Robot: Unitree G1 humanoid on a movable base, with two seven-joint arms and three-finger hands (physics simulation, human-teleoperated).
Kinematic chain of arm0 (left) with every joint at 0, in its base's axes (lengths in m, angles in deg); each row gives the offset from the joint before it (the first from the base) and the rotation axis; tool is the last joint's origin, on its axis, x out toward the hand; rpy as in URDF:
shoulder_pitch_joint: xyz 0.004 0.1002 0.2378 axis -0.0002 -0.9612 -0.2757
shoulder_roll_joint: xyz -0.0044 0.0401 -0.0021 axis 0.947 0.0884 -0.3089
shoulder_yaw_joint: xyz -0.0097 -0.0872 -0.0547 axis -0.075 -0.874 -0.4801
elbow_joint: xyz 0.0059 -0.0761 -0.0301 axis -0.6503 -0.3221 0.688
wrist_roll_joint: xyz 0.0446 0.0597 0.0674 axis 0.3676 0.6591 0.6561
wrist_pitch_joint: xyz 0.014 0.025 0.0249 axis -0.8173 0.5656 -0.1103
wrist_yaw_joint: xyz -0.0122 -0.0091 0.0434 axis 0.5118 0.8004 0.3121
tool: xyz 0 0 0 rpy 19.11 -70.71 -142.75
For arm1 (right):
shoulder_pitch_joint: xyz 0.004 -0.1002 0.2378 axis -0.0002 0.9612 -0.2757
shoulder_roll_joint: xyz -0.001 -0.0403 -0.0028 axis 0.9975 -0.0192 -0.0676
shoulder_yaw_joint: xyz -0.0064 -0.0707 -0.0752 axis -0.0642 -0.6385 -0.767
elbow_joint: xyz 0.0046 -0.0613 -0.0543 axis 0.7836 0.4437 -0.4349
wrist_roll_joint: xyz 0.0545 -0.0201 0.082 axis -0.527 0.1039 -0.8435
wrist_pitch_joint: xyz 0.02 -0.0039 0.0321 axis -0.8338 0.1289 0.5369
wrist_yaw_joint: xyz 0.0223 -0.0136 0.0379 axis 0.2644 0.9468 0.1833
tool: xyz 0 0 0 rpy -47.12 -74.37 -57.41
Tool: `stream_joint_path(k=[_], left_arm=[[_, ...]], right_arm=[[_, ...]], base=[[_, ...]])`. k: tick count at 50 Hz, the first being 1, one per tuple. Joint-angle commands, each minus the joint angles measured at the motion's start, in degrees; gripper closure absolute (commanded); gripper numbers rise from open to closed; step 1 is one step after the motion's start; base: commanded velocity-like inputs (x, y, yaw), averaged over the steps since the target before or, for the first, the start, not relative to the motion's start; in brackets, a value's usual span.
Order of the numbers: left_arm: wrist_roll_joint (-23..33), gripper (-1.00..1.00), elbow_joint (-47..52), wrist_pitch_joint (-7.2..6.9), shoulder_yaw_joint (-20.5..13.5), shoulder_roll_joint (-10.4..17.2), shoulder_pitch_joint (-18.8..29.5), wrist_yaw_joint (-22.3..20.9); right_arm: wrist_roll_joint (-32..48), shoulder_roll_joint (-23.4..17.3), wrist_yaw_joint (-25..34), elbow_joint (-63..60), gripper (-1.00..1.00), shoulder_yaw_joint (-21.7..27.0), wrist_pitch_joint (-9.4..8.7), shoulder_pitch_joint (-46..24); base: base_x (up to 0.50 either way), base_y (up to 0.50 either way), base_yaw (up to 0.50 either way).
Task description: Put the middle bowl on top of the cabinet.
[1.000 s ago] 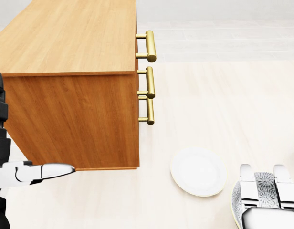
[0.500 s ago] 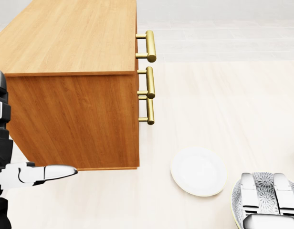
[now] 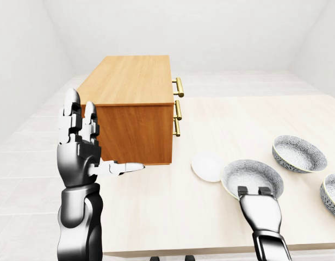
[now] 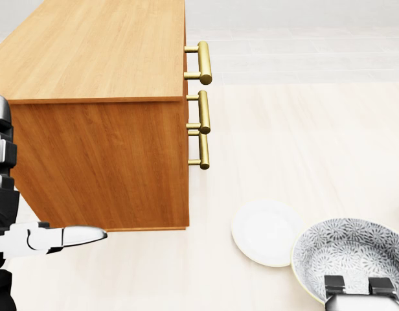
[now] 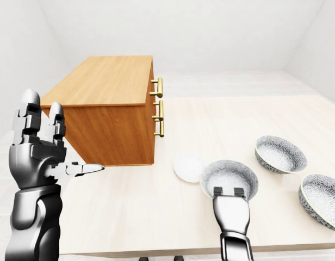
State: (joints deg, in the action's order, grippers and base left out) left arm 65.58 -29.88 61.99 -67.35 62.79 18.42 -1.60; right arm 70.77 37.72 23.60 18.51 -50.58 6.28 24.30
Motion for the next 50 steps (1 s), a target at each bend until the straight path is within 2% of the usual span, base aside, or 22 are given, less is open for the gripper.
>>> stream_joint_path(k=[1, 8, 13, 20, 34, 40, 47, 50], left_arm=[[0.1, -1.0, 0.1, 0.0, 0.0, 0.0, 0.0, -0.1], [0.2, -1.0, 0.0, 0.0, 0.1, -0.1, -0.1, -0.2], [0.2, -1.0, -0.2, 0.0, 0.2, -0.1, -0.1, -0.2], [0.3, -1.0, -0.2, 0.0, 0.2, -0.1, -0.1, -0.2], [0.2, -1.0, -0.1, 0.0, 0.3, -0.1, 0.0, -0.3], [0.3, -1.0, -0.6, 0.0, 0.4, -0.1, -0.1, -0.4], [0.4, -1.0, -0.5, 0.0, 0.5, -0.1, 0.0, -0.3], [0.5, -1.0, -0.3, 0.0, 0.5, -0.1, -0.2, -0.4]], right_arm=[[-1.2, -0.4, -0.7, 0.5, 1.0, -0.3, 0.0, 0.0], [-0.9, -0.4, -0.3, 0.0, 1.0, -0.5, 0.0, 0.0], [1.3, -0.4, 2.1, -3.8, 1.0, -1.2, 0.0, 0.6], [7.3, -0.4, 9.4, -14.8, 1.0, -3.9, 0.0, 1.1], [8.3, -1.5, 13.1, -19.3, 1.0, -4.7, 0.0, 0.3], [8.3, -3.5, 16.3, -21.0, 1.0, -4.5, 0.0, -1.9], [8.3, -2.2, 20.6, -23.7, 1.0, -3.9, 0.0, -6.3], [8.3, -3.1, 22.7, -24.1, 1.0, -3.9, 0.0, -8.7]], base=[[0.0, 0.0, 0.0], [0.0, 0.0, 0.0], [0.0, 0.0, 0.0], [0.0, 0.0, 0.0], [0.0, 0.0, 0.0], [0.0, 0.0, 0.0], [0.0, 0.0, 0.0], [0.0, 0.0, 0.0]])
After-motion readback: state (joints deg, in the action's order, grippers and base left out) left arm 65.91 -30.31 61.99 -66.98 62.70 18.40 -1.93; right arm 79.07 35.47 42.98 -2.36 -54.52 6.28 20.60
